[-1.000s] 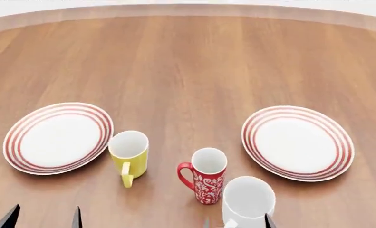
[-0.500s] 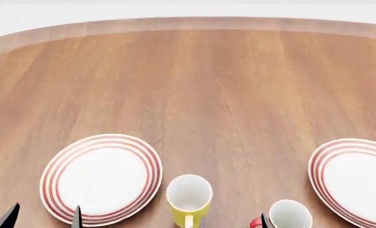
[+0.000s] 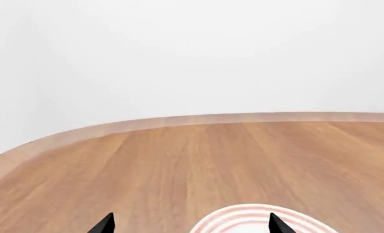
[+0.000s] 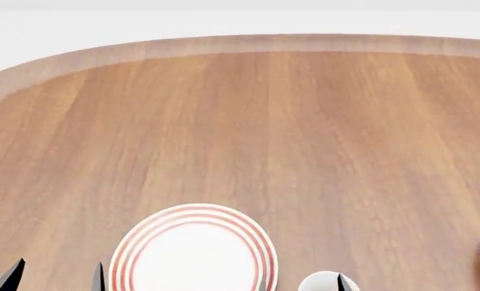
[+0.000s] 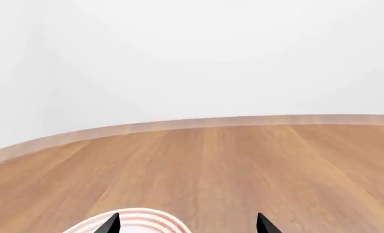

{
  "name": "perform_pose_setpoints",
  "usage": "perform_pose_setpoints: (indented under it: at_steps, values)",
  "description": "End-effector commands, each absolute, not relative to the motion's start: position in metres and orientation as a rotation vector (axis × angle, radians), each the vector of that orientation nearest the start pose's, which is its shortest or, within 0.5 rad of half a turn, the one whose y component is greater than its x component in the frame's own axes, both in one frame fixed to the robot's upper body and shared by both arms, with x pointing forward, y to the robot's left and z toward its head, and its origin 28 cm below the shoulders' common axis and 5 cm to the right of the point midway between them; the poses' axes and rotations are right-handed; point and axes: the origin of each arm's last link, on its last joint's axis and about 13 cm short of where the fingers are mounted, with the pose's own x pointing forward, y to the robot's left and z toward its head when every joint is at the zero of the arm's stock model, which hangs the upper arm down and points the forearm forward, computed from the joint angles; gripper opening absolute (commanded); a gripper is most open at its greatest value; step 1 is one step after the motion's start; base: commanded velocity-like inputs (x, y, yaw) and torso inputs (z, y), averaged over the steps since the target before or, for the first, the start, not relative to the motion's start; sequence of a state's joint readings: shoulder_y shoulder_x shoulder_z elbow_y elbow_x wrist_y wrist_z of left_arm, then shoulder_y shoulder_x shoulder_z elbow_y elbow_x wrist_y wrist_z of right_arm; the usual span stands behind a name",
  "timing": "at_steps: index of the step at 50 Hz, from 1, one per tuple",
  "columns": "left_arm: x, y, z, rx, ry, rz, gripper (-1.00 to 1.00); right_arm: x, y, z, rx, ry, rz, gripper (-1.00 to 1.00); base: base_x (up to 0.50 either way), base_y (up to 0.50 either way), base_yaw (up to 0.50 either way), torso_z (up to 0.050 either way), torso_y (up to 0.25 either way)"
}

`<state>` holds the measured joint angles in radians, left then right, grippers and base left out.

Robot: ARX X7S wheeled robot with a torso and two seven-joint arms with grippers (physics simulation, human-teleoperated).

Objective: Put the red mug on the left plate.

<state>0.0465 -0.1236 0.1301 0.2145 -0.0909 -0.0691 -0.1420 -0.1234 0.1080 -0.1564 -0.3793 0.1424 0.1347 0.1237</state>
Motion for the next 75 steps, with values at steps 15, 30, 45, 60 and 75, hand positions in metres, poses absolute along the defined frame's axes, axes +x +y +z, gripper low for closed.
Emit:
perform_pose_setpoints:
  at_steps: [15, 30, 45, 60, 75]
  values:
    - [0.199, 0.203, 0.042, 0.010, -0.084, -0.013, 1.00, 0.171, -0.086, 0.095, 0.224, -0.007, -0.194, 1.00, 0.00, 0.00, 0.00, 0.000, 0.000]
    - [0.199, 0.203, 0.043, 0.017, -0.085, -0.009, 1.00, 0.170, -0.094, 0.098, 0.344, 0.039, -0.323, 1.00, 0.00, 0.00, 0.00, 0.000, 0.000]
    - [0.199, 0.203, 0.043, 0.012, -0.086, -0.012, 1.00, 0.164, -0.096, 0.104, 0.416, 0.065, -0.493, 1.00, 0.00, 0.00, 0.00, 0.000, 0.000]
    - [0.199, 0.204, 0.043, 0.010, -0.088, -0.008, 1.00, 0.153, -0.089, 0.106, 0.470, 0.069, -0.585, 1.00, 0.00, 0.00, 0.00, 0.000, 0.000]
    - [0.200, 0.204, 0.044, 0.013, -0.091, -0.003, 1.00, 0.153, -0.090, 0.107, 0.528, 0.061, -0.644, 1.00, 0.00, 0.00, 0.00, 0.000, 0.000]
